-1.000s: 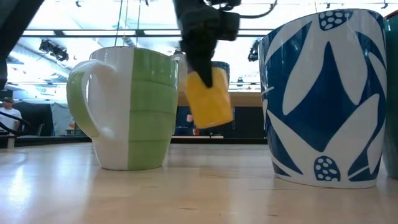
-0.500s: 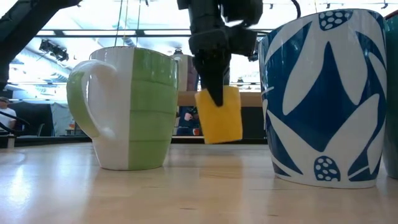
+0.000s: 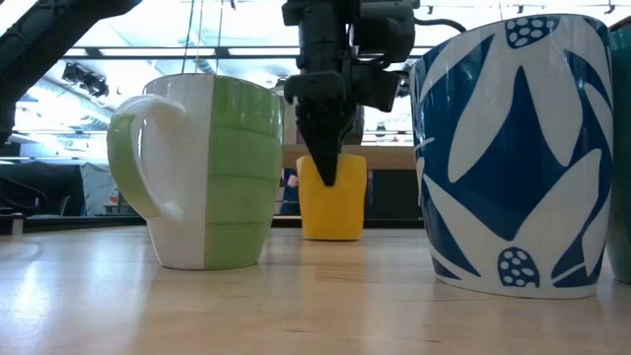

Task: Place coffee mugs
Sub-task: Put the yellow mug on the shelf

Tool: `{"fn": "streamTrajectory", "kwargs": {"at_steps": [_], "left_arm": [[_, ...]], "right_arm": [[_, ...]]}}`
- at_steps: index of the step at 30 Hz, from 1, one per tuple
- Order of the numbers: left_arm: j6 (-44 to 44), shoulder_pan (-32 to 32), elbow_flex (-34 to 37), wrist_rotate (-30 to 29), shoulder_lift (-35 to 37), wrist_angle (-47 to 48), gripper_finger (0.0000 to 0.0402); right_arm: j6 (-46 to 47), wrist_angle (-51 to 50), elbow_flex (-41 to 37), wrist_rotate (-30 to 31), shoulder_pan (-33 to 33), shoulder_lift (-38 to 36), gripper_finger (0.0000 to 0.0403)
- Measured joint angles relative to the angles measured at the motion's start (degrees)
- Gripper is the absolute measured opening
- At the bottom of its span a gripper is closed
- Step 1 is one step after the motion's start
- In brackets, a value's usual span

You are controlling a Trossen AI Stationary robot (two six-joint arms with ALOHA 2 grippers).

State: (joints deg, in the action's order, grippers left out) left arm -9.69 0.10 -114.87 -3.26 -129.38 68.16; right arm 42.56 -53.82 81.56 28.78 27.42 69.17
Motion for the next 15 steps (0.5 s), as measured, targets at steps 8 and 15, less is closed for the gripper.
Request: {"fn": "streamTrajectory", "kwargs": {"at_steps": [8, 15], "left_arm": [[1.72, 0.05, 0.0, -1.47, 0.0, 0.28, 0.0053], [7.7, -0.52, -0.07, -1.45, 0.19, 0.8, 0.0135]], "right_arm": [[-1.76, 2.16, 0.0, -0.4, 1.22, 0.0, 0.0171], [-1.79, 1.55, 0.0, -0.4, 3.13, 0.0, 0.0171]]}}
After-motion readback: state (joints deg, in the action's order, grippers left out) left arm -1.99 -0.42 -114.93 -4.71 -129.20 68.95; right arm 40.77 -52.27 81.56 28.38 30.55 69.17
